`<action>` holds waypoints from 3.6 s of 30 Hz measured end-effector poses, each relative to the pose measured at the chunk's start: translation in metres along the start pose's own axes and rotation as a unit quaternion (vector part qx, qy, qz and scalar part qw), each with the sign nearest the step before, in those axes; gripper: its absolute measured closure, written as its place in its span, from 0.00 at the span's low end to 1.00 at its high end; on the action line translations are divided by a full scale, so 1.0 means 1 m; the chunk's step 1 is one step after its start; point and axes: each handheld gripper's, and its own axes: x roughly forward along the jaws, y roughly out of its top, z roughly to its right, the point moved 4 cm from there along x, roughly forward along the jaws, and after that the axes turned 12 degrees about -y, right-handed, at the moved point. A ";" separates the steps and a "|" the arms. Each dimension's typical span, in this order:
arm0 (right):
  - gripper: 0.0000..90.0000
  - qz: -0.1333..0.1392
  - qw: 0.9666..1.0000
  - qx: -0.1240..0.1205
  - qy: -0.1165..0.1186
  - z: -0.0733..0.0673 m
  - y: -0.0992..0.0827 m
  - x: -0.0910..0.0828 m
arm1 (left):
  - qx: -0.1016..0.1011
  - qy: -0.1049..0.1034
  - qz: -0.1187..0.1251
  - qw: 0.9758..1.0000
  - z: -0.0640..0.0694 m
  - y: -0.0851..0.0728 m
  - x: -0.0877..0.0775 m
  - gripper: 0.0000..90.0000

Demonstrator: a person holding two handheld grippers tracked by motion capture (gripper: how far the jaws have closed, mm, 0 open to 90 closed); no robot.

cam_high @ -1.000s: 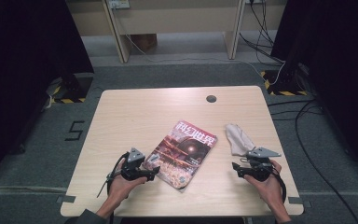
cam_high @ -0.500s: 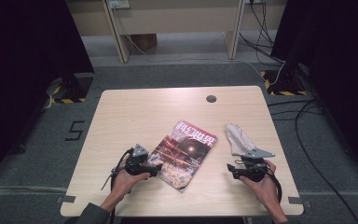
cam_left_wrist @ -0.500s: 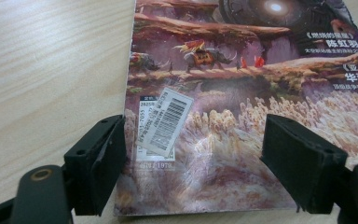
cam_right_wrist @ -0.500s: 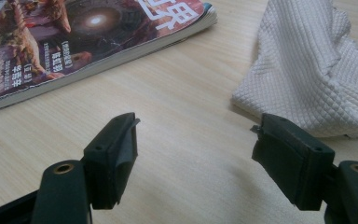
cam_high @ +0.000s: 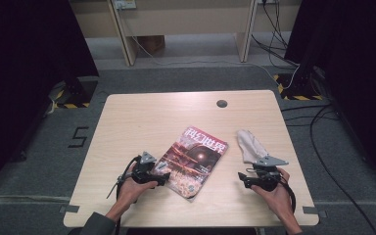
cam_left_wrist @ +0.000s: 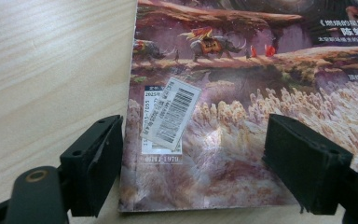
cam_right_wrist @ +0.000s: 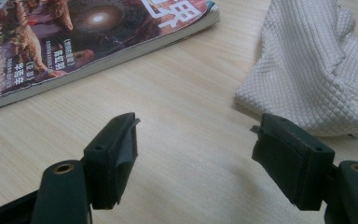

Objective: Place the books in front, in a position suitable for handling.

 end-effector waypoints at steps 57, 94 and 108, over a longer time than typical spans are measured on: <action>0.35 -0.024 0.999 -0.014 0.047 -0.045 0.045 0.060 | 0.016 -0.034 0.005 0.999 0.052 0.007 0.028 0.24; 0.39 -0.041 0.997 -0.056 0.030 -0.058 0.031 0.045 | 0.048 -0.045 -0.016 0.998 0.079 0.004 0.033 0.22; 0.39 -0.043 0.997 -0.055 0.026 -0.054 0.025 0.038 | 0.062 -0.051 -0.012 0.997 0.086 0.002 0.035 0.22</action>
